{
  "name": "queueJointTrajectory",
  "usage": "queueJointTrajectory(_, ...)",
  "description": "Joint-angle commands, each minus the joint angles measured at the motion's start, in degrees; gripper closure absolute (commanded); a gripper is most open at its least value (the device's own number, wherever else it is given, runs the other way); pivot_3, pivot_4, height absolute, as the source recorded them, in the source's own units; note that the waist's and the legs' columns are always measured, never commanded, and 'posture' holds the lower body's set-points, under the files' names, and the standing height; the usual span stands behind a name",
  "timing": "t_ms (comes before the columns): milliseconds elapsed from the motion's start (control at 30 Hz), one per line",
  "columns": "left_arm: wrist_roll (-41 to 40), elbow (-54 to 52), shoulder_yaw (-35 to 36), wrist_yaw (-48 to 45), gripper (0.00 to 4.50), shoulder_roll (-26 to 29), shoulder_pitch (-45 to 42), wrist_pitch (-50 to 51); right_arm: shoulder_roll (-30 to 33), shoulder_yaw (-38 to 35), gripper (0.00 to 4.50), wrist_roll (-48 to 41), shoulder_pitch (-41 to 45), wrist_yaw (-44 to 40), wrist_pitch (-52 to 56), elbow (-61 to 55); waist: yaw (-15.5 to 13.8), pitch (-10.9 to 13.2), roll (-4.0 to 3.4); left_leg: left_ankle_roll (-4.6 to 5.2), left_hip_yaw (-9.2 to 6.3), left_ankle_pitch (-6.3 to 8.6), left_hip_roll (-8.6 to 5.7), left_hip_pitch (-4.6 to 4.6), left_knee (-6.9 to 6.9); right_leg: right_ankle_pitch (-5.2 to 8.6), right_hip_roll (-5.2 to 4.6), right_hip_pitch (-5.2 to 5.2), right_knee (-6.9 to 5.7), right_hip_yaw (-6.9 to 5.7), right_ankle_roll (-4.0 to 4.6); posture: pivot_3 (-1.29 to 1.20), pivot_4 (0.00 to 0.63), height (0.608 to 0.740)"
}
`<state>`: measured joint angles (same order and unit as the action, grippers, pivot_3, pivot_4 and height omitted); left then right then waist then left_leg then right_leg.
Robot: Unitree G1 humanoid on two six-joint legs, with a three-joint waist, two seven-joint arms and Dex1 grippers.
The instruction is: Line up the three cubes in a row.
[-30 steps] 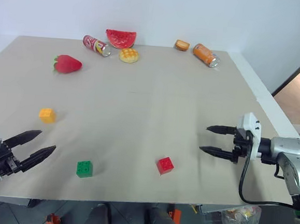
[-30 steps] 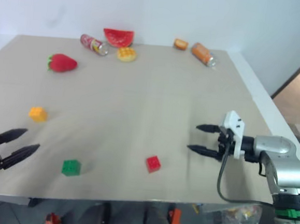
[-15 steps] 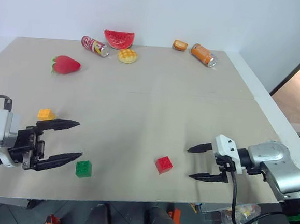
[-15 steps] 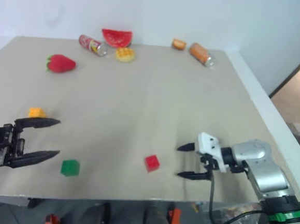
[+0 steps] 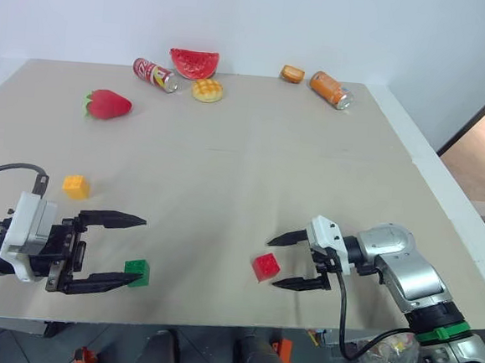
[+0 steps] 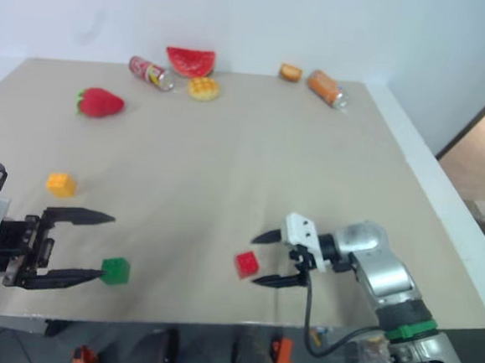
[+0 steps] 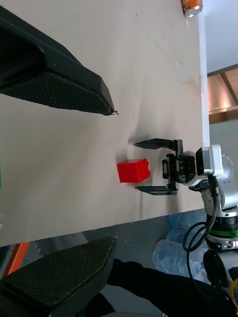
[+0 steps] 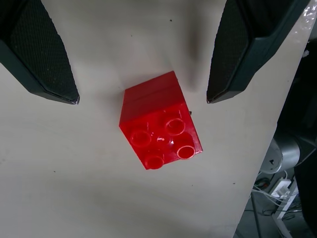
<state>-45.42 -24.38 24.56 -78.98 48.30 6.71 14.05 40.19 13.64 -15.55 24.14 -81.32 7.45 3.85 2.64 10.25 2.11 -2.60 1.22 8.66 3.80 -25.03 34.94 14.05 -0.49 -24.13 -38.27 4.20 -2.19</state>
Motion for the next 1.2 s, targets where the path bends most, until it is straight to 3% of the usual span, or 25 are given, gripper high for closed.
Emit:
queueJointTrajectory(33,-0.1,-0.9,0.4,1.2,0.48,-0.2,-0.4,-0.5,-1.3,0.5,0.23,0.4,2.0,-0.3,-1.2,0.9,0.0,0.0,0.0,0.0,0.0,0.0,0.0,0.01,0.0,0.0,0.0,0.0,0.0,0.0,0.0,0.0,0.15,0.74)
queueJointTrajectory(167,0.5,-0.8,-0.5,2.0,0.48,-0.6,-1.0,-0.9,-2.9,0.7,0.23,0.9,2.6,0.0,-1.8,2.3,0.0,0.0,0.0,0.0,-0.01,0.0,0.02,0.01,0.01,-0.01,0.03,0.0,-0.03,0.0,0.0,0.0,0.15,0.74)
queueJointTrajectory(467,1.1,0.3,-1.6,4.3,0.45,-1.7,-2.7,-1.7,-3.4,0.8,3.17,1.0,3.5,-1.3,-2.6,4.1,0.0,0.0,0.0,0.0,-0.01,0.0,0.02,0.01,0.01,-0.01,0.05,0.0,-0.05,0.01,0.0,0.0,0.15,0.74)
queueJointTrajectory(500,1.3,0.5,-1.7,4.5,0.45,-1.9,-2.9,-1.8,-3.4,0.8,3.29,1.1,3.6,-1.4,-2.7,4.3,0.0,0.0,0.0,0.0,-0.01,0.0,0.02,0.01,0.02,-0.01,0.05,0.0,-0.07,0.01,-0.01,0.0,0.15,0.74)
queueJointTrajectory(667,2.3,2.1,-2.7,4.6,0.45,-2.7,-4.1,-2.3,-4.2,0.0,3.29,3.2,6.0,1.4,-5.2,8.1,0.0,0.0,0.0,0.0,-0.01,-0.01,0.02,0.01,0.06,-0.01,0.06,0.0,-0.11,0.01,-0.01,0.0,0.15,0.74)
queueJointTrajectory(800,2.2,3.1,-3.1,4.3,0.45,-2.5,-4.4,-2.1,-4.3,-2.1,3.29,4.5,12.9,3.3,-8.7,18.1,0.1,0.0,-0.01,0.01,0.02,-0.03,0.02,0.03,0.08,-0.08,0.07,-0.03,-0.14,0.03,0.02,0.0,0.15,0.74)
queueJointTrajectory(967,2.4,3.7,-3.8,4.5,0.45,-2.9,-5.0,-2.3,-4.4,-2.3,3.29,5.3,18.8,0.6,-12.5,28.1,0.1,0.0,0.0,0.04,0.02,-0.05,0.03,0.02,0.1,-0.11,0.08,-0.03,-0.14,0.03,0.04,0.0,0.15,0.74)
queueJointTrajectory(1200,2.5,2.7,-4.1,5.7,0.45,-3.9,-4.1,-2.4,-8.6,-1.1,3.29,5.5,21.2,-2.3,-13.7,32.6,0.1,0.0,-0.01,0.05,0.0,-0.04,0.03,-0.01,0.04,-0.07,0.1,-0.03,-0.16,0.05,-0.06,0.0,0.15,0.74)
